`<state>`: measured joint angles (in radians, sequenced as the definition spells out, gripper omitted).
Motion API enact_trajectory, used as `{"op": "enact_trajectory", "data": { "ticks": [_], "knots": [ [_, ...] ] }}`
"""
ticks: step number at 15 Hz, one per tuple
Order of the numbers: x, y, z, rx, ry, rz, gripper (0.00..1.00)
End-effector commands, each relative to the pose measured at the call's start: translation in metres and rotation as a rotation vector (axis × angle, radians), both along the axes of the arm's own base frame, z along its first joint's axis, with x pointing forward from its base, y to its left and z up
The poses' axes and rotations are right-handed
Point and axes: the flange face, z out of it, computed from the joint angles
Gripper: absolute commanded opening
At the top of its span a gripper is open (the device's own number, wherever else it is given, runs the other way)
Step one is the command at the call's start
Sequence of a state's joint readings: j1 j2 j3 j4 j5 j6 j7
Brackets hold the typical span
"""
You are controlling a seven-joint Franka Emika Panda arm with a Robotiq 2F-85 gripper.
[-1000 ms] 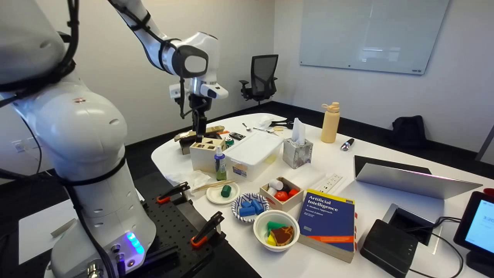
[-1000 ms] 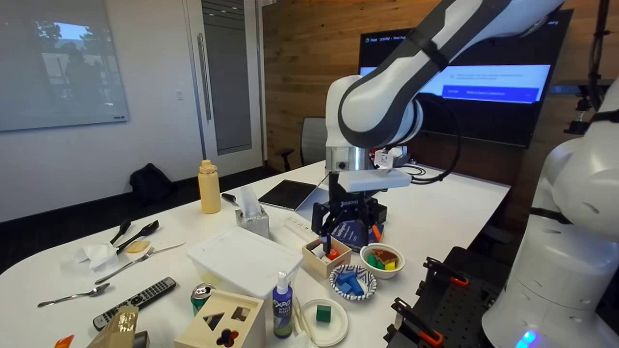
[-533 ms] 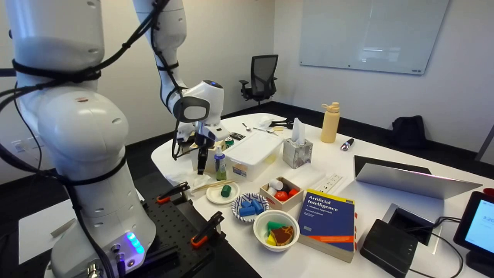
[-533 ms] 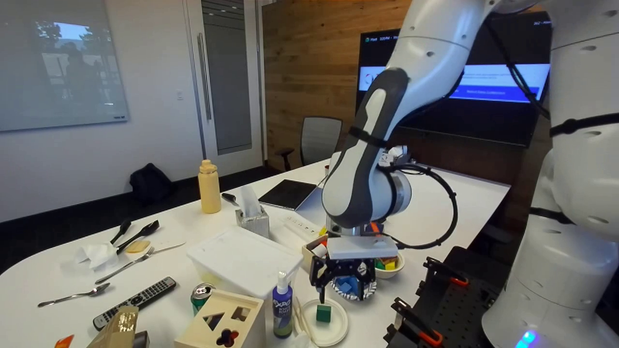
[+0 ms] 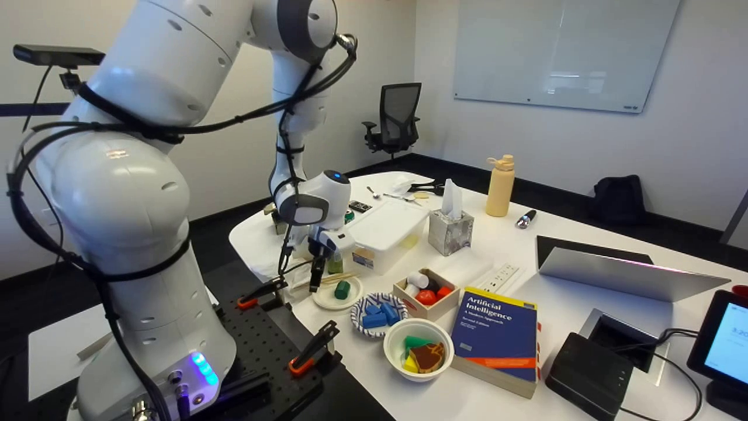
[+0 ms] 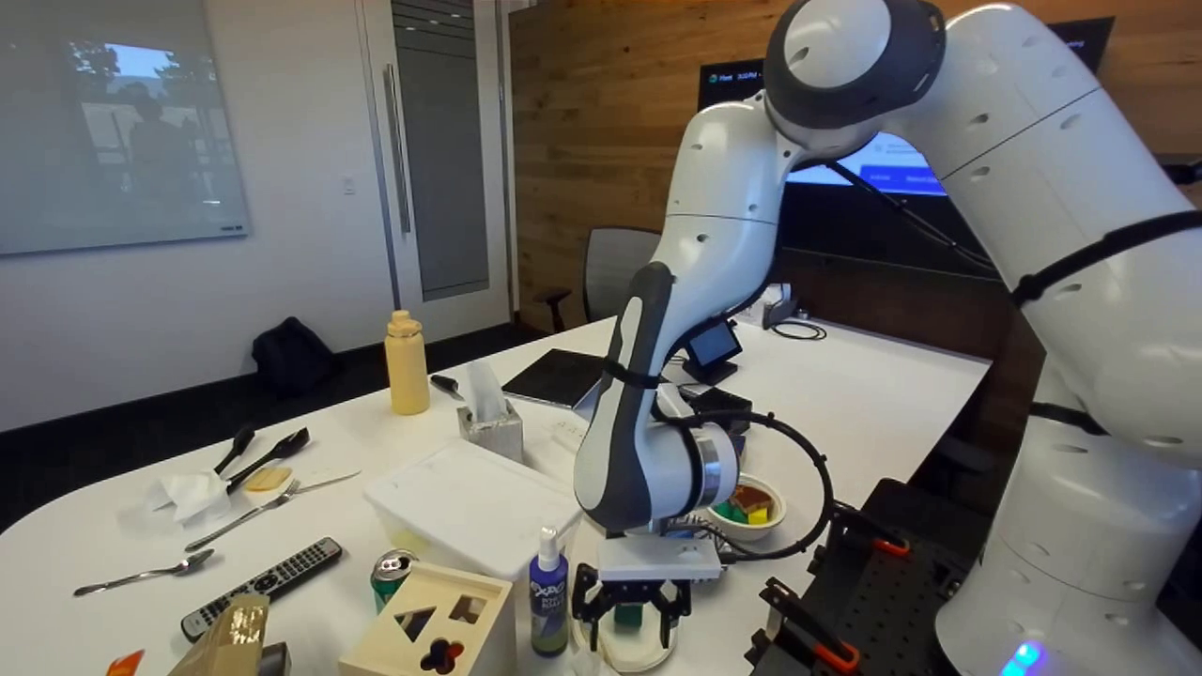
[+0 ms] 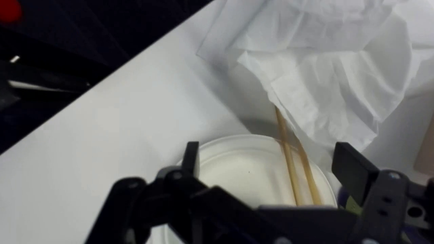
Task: Use the chopstick to stir in the white bowl
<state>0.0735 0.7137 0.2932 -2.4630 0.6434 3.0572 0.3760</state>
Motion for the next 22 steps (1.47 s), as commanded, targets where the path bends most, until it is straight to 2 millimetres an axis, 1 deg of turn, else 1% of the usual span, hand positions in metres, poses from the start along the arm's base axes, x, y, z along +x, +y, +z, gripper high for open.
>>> {"op": "enact_trajectory", "data": {
  "ticks": [1,3,7,8,9,11,12,14,15,18,19,21,22],
  "knots": [
    [0.020,0.001,-0.018,0.026,-0.028,-0.025,1.00],
    [0.023,-0.002,-0.019,0.036,-0.039,-0.037,1.00],
    [0.021,-0.006,-0.021,0.043,-0.048,-0.026,1.00],
    [0.020,-0.006,-0.021,0.044,-0.048,-0.020,0.75],
    [0.019,-0.006,-0.023,0.042,-0.048,-0.018,0.74],
    [0.017,-0.005,-0.024,0.039,-0.049,-0.014,0.58],
    [0.016,-0.004,-0.025,0.038,-0.050,-0.010,0.49],
    [0.014,-0.002,-0.027,0.032,-0.057,-0.004,0.35],
    [0.014,-0.001,-0.027,0.032,-0.064,0.000,0.27],
    [0.014,0.000,-0.026,0.031,-0.083,0.009,0.05],
    [0.014,0.000,-0.025,0.031,-0.089,0.011,0.00],
    [0.014,0.001,-0.023,0.034,-0.101,0.012,0.00],
    [0.014,0.001,-0.022,0.036,-0.106,0.014,0.02]
  ]
}}
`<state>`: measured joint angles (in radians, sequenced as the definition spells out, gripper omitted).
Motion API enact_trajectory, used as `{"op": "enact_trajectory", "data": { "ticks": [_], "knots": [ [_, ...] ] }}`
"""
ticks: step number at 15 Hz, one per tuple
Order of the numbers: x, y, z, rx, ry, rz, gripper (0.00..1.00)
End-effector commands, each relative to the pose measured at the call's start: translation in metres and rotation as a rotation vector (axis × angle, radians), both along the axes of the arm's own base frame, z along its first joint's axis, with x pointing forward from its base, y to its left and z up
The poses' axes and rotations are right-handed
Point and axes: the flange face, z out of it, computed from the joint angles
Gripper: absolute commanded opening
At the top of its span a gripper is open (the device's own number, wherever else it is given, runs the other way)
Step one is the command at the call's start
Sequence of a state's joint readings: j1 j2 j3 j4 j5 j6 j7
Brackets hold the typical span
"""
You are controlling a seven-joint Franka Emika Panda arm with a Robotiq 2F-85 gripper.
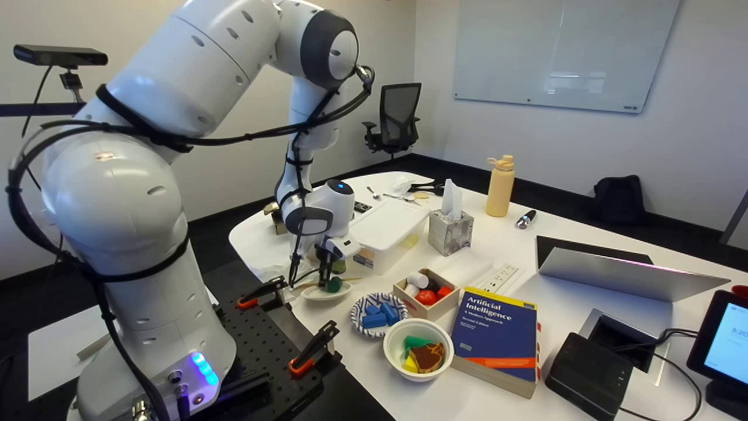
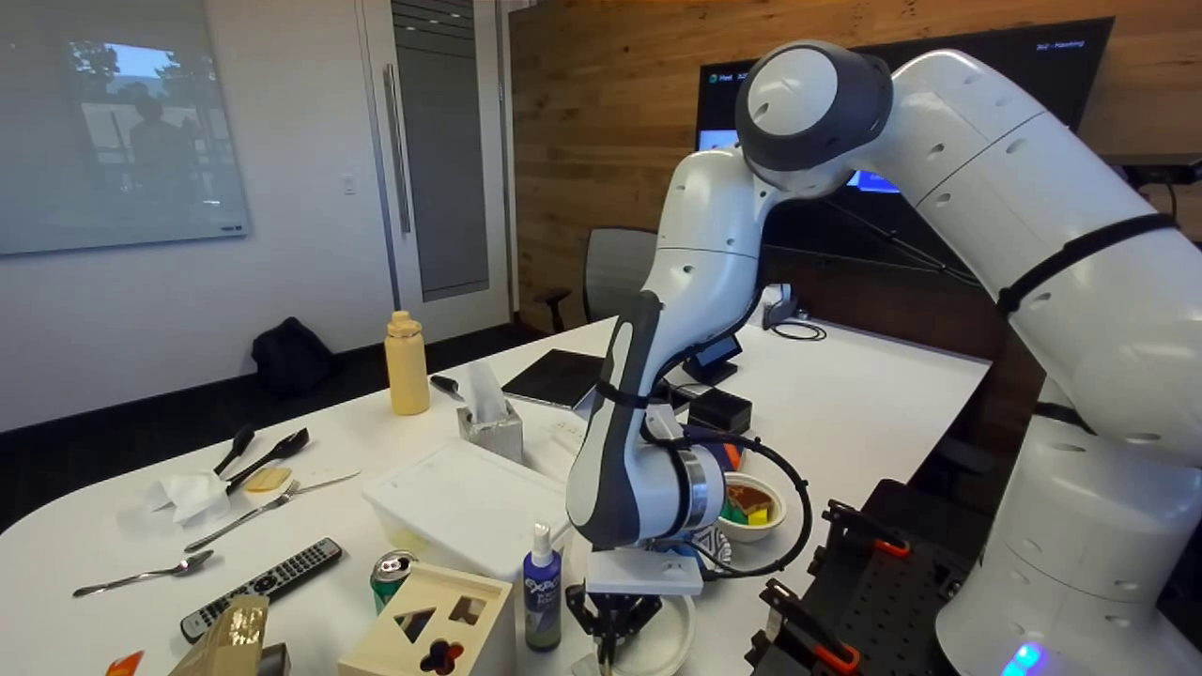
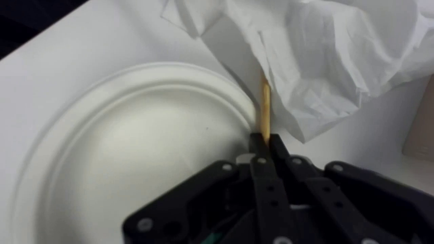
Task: Use the chopstick to stir in the white bowl
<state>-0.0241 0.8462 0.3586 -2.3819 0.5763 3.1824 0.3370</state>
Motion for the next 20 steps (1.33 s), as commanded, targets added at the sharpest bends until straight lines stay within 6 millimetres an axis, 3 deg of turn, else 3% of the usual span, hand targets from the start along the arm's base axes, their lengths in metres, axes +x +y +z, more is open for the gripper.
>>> {"op": "enact_trajectory", "data": {
  "ticks": [1,14,16,20],
  "knots": [
    [-0.004,-0.001,0.007,0.013,-0.028,0.000,0.01],
    [0.005,-0.014,0.069,0.211,0.032,-0.081,0.01],
    [0.004,-0.025,0.086,0.240,0.055,-0.110,0.01],
    [0.004,-0.068,0.122,0.245,0.060,-0.249,0.01]
  ]
}}
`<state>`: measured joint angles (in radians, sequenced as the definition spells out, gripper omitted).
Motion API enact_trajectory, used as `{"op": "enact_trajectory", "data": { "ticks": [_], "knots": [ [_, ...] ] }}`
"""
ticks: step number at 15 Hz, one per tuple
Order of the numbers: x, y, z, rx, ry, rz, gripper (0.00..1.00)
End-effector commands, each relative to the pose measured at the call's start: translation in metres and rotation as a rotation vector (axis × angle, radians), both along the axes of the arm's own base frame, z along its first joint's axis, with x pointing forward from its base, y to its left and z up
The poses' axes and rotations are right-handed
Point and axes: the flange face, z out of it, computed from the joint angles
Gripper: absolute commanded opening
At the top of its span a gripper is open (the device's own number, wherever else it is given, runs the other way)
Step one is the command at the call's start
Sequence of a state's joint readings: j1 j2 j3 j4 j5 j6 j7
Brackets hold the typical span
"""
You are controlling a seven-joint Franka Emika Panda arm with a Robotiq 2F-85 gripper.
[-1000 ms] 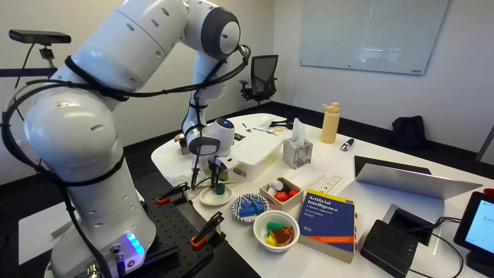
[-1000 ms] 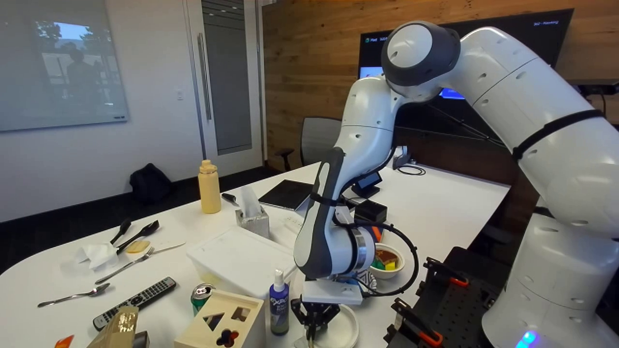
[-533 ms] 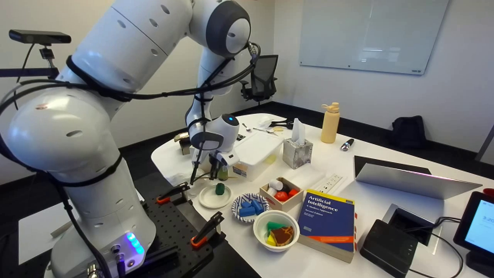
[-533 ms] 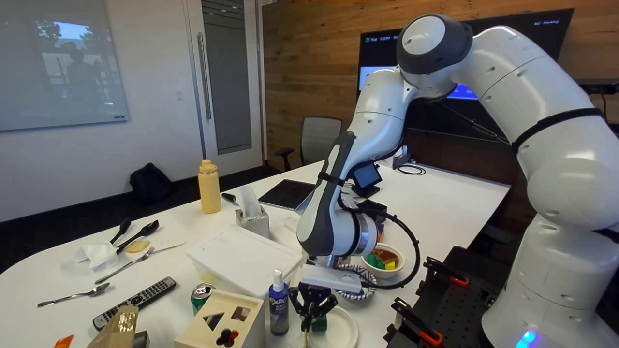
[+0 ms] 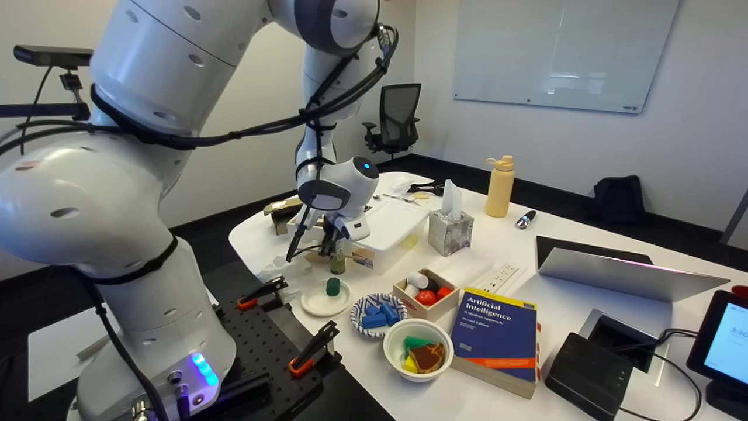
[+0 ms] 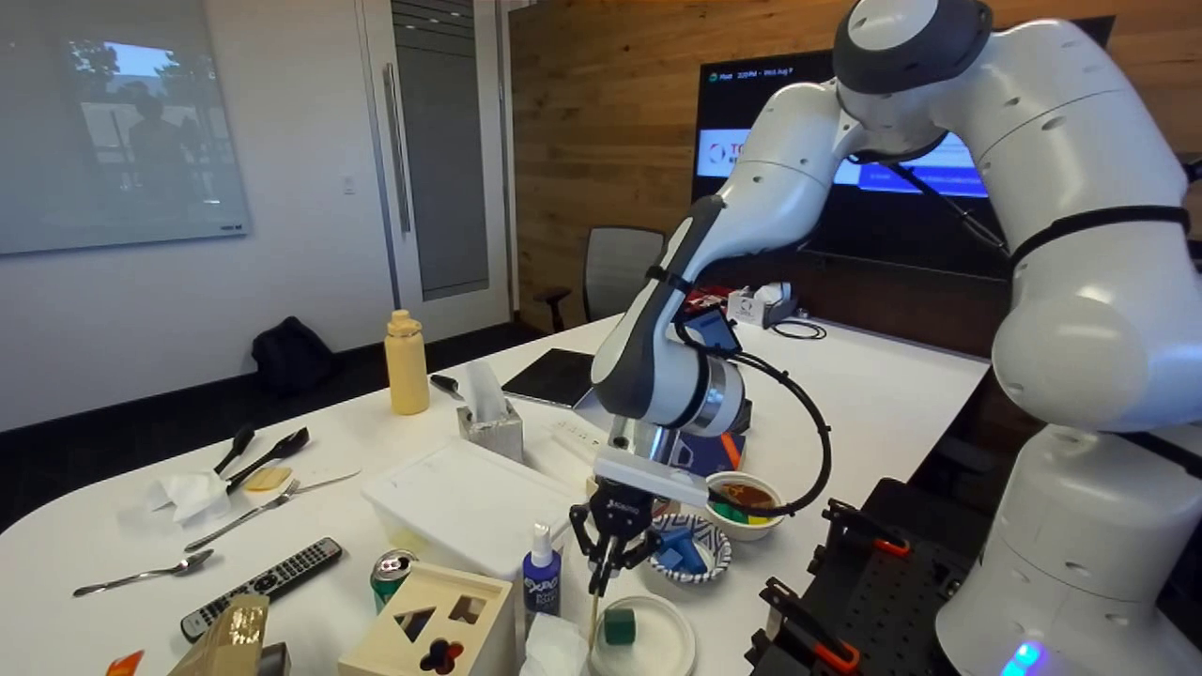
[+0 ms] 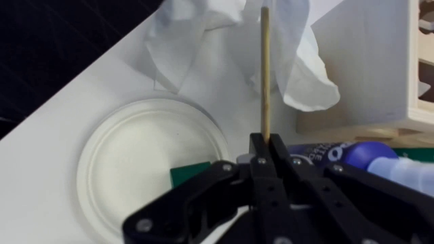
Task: Use the chopstick to stir in the white bowl
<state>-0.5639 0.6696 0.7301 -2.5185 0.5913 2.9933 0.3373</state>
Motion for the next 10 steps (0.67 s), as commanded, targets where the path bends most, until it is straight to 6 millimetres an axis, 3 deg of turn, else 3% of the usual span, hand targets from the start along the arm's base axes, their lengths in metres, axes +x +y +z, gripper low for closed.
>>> {"op": "enact_trajectory", "data": {
  "ticks": [1,4,10],
  "knots": [
    [-0.008,-0.045,0.040,-0.011,0.022,-0.119,0.01],
    [-0.010,-0.098,0.042,0.042,0.054,-0.229,0.01],
    [-0.024,-0.192,0.016,0.237,0.131,-0.388,0.01]
  ]
}}
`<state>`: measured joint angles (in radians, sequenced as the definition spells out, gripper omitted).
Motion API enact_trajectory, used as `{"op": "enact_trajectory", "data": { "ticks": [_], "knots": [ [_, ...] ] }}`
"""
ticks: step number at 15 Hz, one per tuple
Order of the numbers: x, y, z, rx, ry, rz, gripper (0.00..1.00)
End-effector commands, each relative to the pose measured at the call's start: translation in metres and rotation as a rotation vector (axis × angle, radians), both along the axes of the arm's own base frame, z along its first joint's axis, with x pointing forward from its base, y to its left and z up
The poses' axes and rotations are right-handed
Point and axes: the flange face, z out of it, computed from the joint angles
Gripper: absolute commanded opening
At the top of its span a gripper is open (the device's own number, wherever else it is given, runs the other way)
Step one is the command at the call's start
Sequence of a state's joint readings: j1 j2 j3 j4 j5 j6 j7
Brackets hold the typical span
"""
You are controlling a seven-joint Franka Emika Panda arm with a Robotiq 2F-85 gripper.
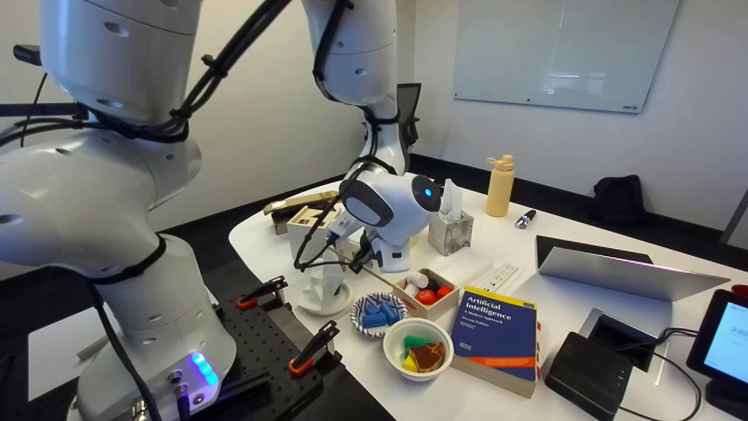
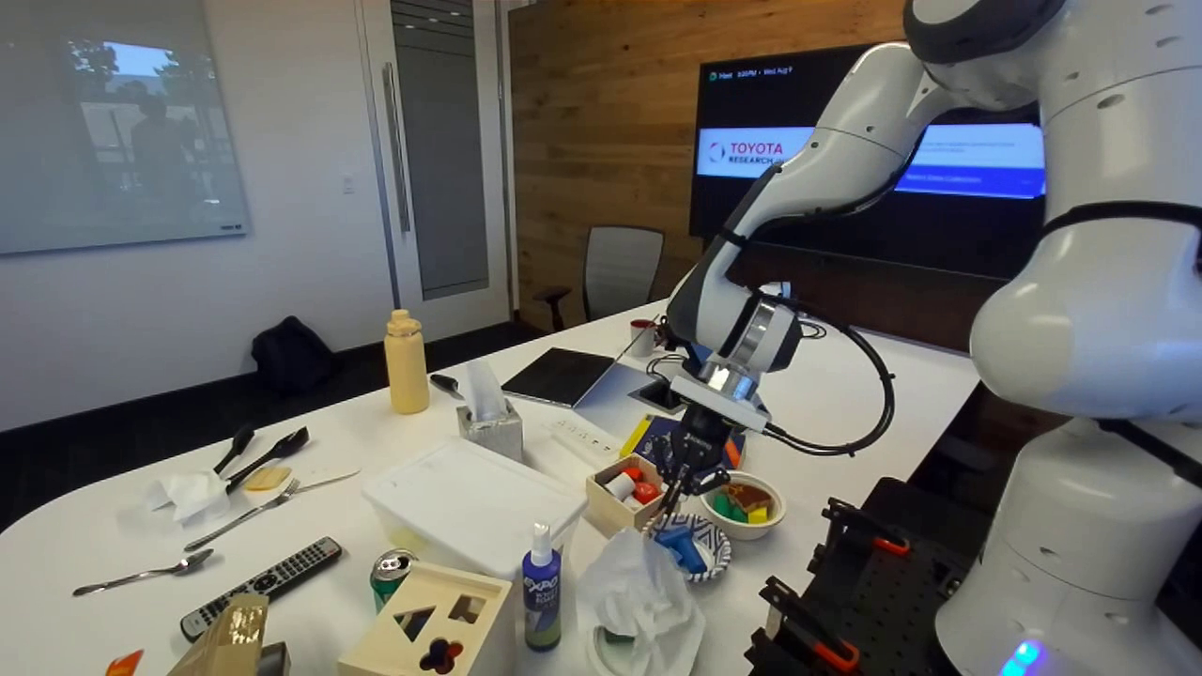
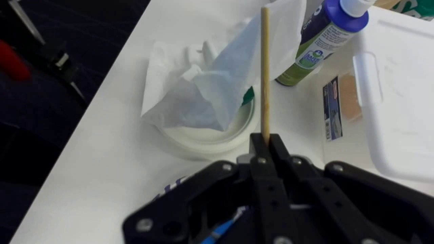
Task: Use the chopstick to stir in the white bowl
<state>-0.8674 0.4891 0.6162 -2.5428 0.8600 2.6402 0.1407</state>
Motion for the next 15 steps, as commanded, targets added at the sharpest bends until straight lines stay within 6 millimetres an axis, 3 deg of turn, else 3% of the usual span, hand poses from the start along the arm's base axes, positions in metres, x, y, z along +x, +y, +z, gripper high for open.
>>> {"op": "enact_trajectory", "data": {
  "ticks": [1,7,15],
  "knots": [
    [-0.004,-0.035,-0.009,0.108,0.018,-0.059,0.01],
    [0.000,-0.091,-0.029,0.144,0.020,-0.159,0.01],
    [0.002,-0.115,-0.082,0.259,0.091,-0.253,0.01]
  ]
}}
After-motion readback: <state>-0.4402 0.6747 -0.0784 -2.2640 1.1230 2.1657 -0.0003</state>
